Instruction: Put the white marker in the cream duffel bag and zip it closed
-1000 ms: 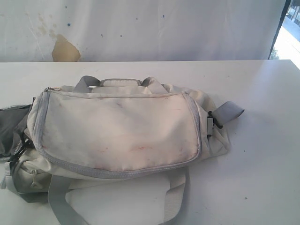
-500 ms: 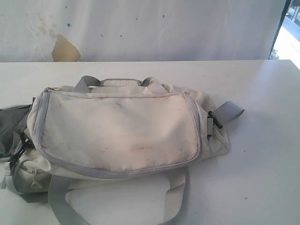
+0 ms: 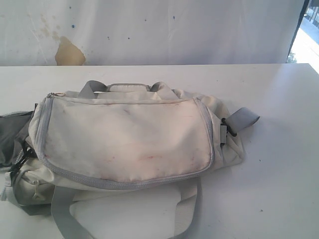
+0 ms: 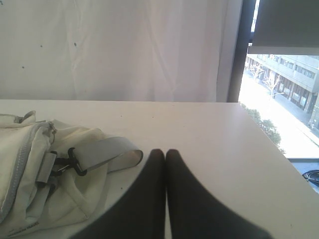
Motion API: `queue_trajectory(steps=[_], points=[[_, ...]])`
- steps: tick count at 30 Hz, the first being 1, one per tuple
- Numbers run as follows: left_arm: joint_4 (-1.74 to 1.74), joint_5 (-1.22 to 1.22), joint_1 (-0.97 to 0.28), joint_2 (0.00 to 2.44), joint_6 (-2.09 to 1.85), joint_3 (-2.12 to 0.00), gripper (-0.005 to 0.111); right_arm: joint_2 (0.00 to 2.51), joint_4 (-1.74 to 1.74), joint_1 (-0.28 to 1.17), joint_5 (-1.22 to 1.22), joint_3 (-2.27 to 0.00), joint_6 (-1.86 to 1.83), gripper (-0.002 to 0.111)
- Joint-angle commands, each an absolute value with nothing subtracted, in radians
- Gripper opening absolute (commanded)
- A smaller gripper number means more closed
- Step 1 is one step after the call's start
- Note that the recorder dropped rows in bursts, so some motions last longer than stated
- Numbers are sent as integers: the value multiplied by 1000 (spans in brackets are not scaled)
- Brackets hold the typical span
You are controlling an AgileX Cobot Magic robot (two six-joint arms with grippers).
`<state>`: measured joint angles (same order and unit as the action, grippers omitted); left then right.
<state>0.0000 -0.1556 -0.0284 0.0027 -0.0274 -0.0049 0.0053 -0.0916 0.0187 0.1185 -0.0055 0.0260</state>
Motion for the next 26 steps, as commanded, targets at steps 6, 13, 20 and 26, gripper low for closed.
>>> queue_trajectory(steps=[6,13,20,26], points=[[-8,-158,-34,0,-22,0,0,0,-97,20,110,0,28,0],[-8,-158,-34,0,-22,0,0,0,-97,20,110,0,28,0],[-8,-158,-34,0,-22,0,0,0,-97,20,110,0,28,0],[-8,-158,-34,0,-22,0,0,0,-97,20,110,0,28,0]])
